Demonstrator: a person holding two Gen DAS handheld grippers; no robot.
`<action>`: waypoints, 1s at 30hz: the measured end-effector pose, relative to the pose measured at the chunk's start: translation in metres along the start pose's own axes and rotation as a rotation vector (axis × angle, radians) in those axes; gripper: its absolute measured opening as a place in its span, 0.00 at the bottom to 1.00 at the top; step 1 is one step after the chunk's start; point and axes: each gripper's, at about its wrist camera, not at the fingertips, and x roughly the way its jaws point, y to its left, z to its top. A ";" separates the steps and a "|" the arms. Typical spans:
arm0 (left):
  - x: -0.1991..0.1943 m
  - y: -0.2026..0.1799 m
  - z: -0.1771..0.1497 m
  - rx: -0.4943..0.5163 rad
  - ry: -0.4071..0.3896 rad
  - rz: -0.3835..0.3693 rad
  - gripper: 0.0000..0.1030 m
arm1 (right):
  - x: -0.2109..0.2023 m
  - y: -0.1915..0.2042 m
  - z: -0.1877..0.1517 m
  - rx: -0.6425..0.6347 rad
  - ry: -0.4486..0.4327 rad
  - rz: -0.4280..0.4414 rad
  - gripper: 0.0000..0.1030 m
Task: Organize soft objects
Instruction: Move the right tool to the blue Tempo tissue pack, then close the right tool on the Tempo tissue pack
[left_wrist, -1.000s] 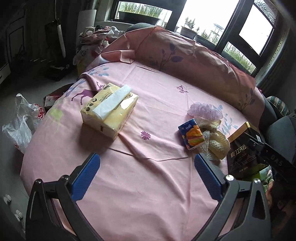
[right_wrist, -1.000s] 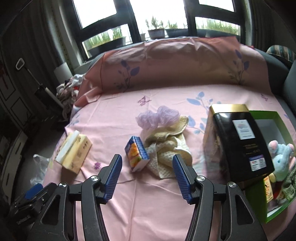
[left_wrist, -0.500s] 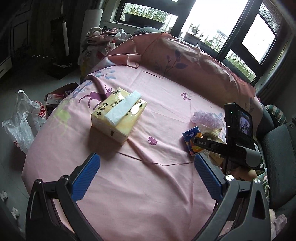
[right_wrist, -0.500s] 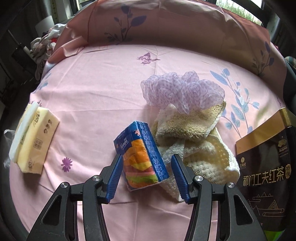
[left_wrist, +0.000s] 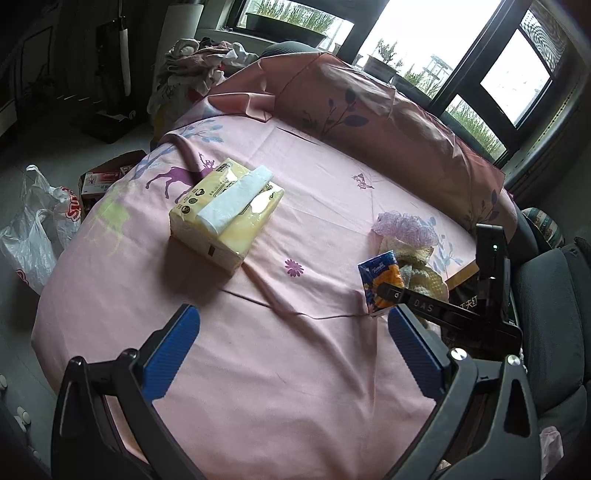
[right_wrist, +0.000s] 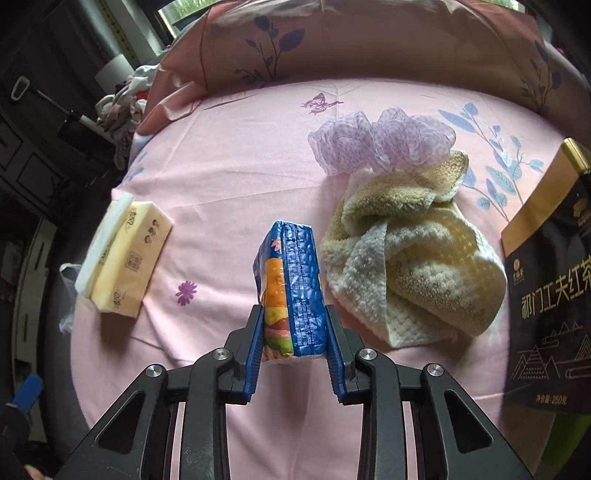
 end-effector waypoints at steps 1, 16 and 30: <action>0.001 -0.001 -0.001 0.005 0.005 0.001 0.99 | -0.007 0.000 -0.007 0.008 0.002 0.021 0.31; 0.049 -0.018 -0.035 0.082 0.199 0.014 0.99 | -0.040 -0.038 -0.068 0.169 0.069 0.175 0.61; 0.098 -0.065 -0.081 0.177 0.378 -0.009 0.98 | -0.004 -0.048 -0.076 0.199 0.172 0.250 0.58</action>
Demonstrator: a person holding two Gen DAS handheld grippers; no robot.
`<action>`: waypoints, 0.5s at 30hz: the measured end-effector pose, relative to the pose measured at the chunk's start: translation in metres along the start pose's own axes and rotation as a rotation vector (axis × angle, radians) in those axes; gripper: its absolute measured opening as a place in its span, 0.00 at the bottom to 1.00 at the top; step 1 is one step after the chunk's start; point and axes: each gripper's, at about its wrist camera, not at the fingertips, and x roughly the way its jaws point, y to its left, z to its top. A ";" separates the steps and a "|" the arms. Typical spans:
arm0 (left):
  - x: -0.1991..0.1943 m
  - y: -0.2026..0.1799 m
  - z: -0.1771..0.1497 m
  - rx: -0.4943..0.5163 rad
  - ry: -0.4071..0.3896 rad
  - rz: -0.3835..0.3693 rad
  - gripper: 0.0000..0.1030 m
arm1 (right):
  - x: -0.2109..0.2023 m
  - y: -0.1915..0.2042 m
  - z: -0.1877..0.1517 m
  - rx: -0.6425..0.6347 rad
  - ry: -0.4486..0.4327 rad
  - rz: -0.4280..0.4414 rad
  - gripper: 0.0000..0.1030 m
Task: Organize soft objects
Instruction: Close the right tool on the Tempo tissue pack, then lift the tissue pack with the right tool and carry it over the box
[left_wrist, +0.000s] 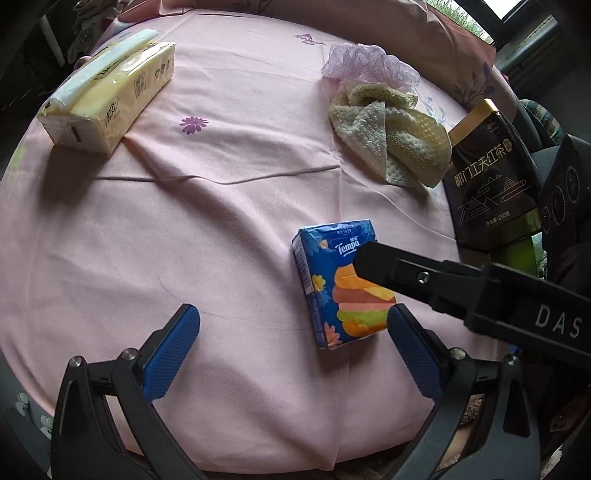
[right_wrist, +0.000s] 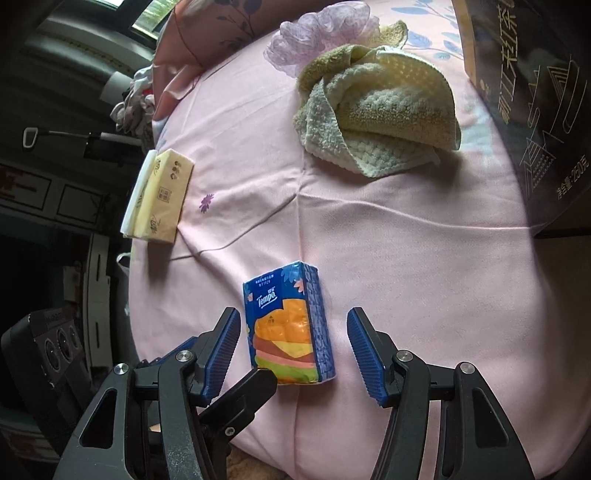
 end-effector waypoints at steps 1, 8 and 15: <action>0.005 0.001 0.000 -0.006 0.018 0.003 0.98 | 0.004 -0.001 0.000 0.004 0.010 0.003 0.54; 0.013 -0.007 -0.001 0.050 -0.037 -0.025 0.84 | 0.017 0.000 0.000 -0.021 0.039 0.008 0.48; 0.010 -0.026 0.000 0.075 -0.081 -0.084 0.54 | 0.007 0.000 -0.004 -0.024 0.023 0.031 0.41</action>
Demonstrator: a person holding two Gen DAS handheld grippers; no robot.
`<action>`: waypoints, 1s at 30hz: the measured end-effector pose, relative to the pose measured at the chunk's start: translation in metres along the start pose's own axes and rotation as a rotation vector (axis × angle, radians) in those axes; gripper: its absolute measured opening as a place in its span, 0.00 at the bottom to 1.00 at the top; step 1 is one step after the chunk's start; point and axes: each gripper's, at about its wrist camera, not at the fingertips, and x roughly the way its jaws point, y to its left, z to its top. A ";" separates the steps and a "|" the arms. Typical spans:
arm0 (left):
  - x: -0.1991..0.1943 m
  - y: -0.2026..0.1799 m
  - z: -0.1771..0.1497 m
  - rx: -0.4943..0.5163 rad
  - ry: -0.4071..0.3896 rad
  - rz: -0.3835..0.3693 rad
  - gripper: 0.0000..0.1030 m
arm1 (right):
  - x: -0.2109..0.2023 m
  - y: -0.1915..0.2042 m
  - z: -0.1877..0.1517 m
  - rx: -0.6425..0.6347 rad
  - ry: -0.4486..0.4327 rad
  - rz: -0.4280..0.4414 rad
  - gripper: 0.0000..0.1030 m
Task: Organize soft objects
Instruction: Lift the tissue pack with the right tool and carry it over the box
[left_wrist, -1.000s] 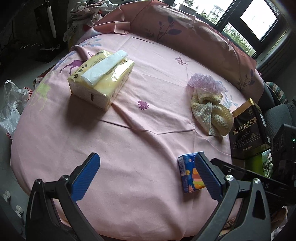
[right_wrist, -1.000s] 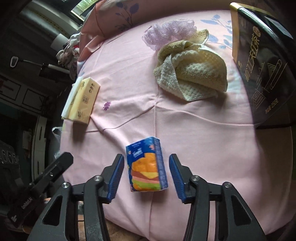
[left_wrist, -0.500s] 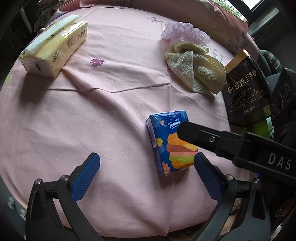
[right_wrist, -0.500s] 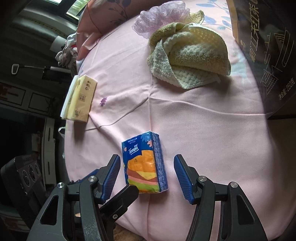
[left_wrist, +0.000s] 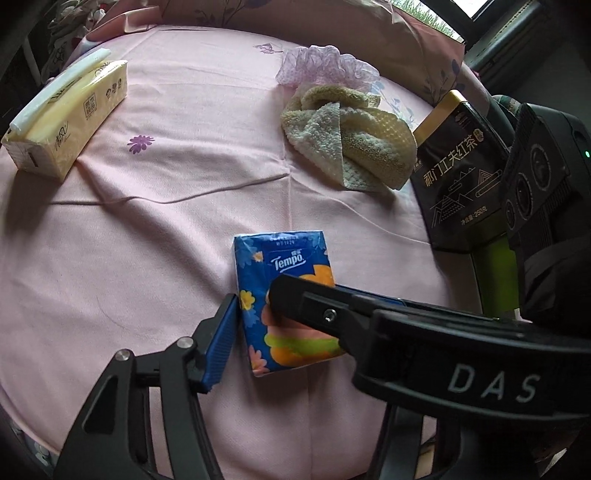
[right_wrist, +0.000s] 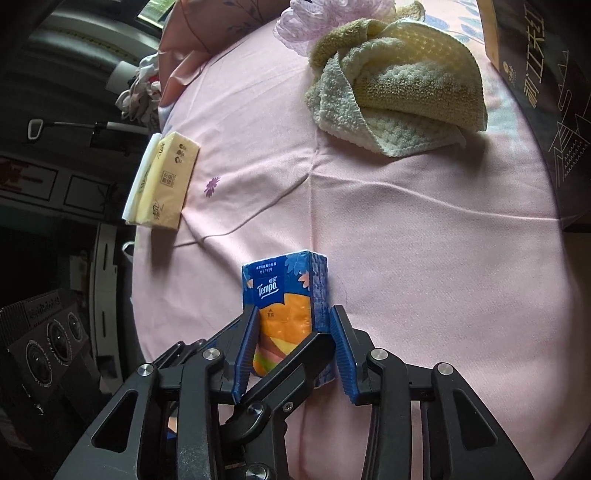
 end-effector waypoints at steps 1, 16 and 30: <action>-0.003 -0.004 0.000 0.008 -0.010 -0.004 0.54 | -0.005 0.001 -0.001 -0.001 -0.014 -0.003 0.41; -0.103 -0.102 0.017 0.265 -0.410 -0.171 0.55 | -0.166 0.038 -0.021 -0.205 -0.503 -0.096 0.41; -0.097 -0.214 0.040 0.476 -0.455 -0.252 0.55 | -0.255 -0.033 -0.012 -0.102 -0.721 -0.120 0.41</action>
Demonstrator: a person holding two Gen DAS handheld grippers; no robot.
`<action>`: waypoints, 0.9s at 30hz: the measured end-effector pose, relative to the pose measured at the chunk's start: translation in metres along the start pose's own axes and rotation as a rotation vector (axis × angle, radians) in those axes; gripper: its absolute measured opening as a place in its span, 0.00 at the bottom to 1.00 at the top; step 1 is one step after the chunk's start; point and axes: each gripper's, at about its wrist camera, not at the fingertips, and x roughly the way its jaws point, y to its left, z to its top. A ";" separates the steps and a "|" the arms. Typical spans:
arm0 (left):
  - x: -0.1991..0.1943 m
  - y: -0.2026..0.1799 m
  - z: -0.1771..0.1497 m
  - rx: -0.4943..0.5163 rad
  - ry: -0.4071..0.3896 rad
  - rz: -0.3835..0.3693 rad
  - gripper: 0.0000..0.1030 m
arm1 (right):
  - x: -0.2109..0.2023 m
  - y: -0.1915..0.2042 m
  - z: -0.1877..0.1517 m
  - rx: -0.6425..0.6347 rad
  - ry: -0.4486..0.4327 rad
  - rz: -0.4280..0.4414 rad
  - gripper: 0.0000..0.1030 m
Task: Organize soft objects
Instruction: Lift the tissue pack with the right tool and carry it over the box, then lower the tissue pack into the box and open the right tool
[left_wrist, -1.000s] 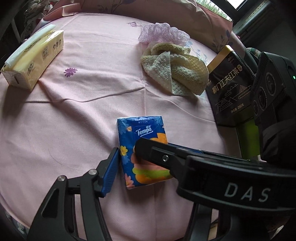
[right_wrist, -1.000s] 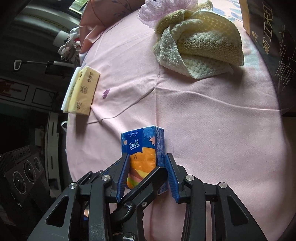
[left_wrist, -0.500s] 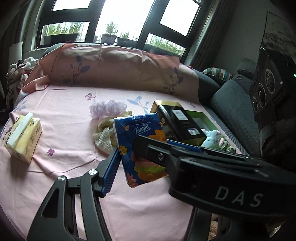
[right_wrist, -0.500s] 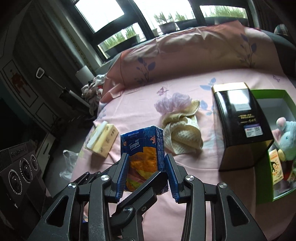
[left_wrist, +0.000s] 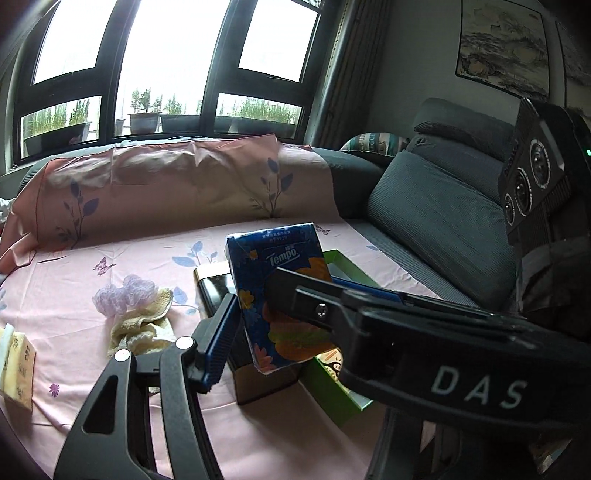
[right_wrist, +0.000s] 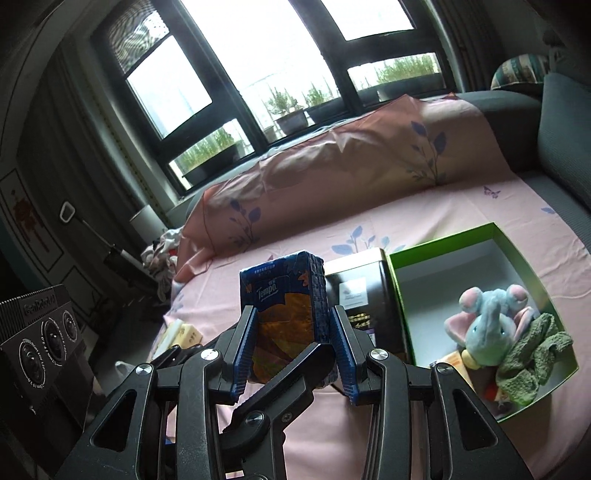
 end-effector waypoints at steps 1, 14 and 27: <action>0.005 -0.005 0.003 0.015 0.003 -0.011 0.55 | -0.004 -0.006 0.001 0.008 -0.012 -0.009 0.41; 0.102 -0.042 0.013 0.072 0.161 -0.082 0.55 | 0.011 -0.103 0.012 0.232 -0.015 -0.072 0.41; 0.160 -0.043 0.004 0.069 0.275 -0.126 0.55 | 0.036 -0.154 0.003 0.397 0.013 -0.108 0.41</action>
